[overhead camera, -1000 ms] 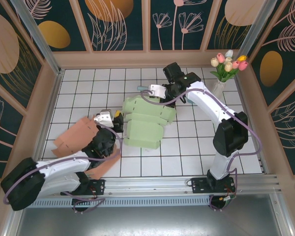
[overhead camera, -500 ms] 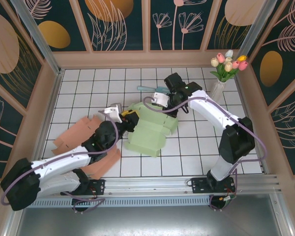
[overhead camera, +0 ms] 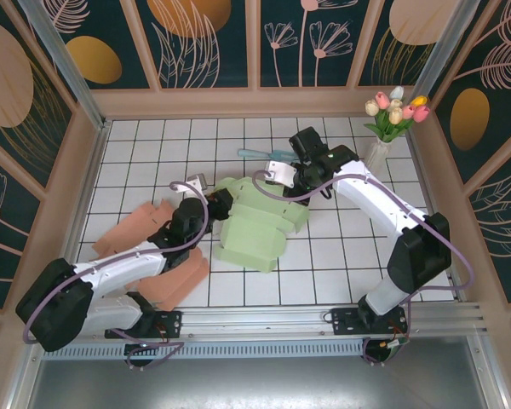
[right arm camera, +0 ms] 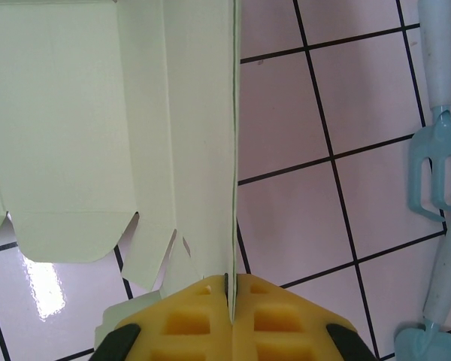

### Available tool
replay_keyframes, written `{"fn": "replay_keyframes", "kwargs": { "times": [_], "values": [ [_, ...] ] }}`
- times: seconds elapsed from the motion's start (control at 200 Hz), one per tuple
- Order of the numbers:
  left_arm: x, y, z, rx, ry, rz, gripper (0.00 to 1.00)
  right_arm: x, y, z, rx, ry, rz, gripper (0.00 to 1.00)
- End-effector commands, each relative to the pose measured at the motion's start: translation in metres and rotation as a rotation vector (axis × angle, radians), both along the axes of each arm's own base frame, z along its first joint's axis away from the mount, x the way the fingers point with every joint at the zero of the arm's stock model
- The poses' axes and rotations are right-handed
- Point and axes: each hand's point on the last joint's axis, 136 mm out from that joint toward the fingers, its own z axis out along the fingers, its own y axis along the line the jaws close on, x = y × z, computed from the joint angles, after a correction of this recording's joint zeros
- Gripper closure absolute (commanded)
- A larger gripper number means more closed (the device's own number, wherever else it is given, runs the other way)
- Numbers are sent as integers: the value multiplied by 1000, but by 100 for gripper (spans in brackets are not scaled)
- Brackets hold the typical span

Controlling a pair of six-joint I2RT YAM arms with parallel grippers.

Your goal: Fold the paper box

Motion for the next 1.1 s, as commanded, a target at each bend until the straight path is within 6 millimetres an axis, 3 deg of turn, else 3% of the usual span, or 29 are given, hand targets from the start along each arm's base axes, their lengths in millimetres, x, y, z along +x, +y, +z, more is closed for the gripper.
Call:
{"fn": "replay_keyframes", "kwargs": {
  "times": [0.0, 0.1, 0.45, 0.591, 0.776, 1.096],
  "values": [
    [8, 1, 3, -21, 10, 12, 71, -8, 3, -1, 7, 14, 33, 100],
    [13, -1, 5, -7, 13, 22, 71, -9, 2, -3, -2, 15, 34, 100],
    [21, 26, 33, 117, -57, 140, 69, -7, 1, -4, -20, -14, 34, 100],
    [21, 8, 34, 128, -76, 49, 69, -6, 3, -3, -13, -13, 34, 100],
    [18, -34, 33, 73, -90, -144, 71, -6, 3, -5, -17, -6, 31, 100],
    [14, -75, 30, 88, -81, -238, 70, -3, 4, -11, -27, -5, 29, 100]
  ]
}}
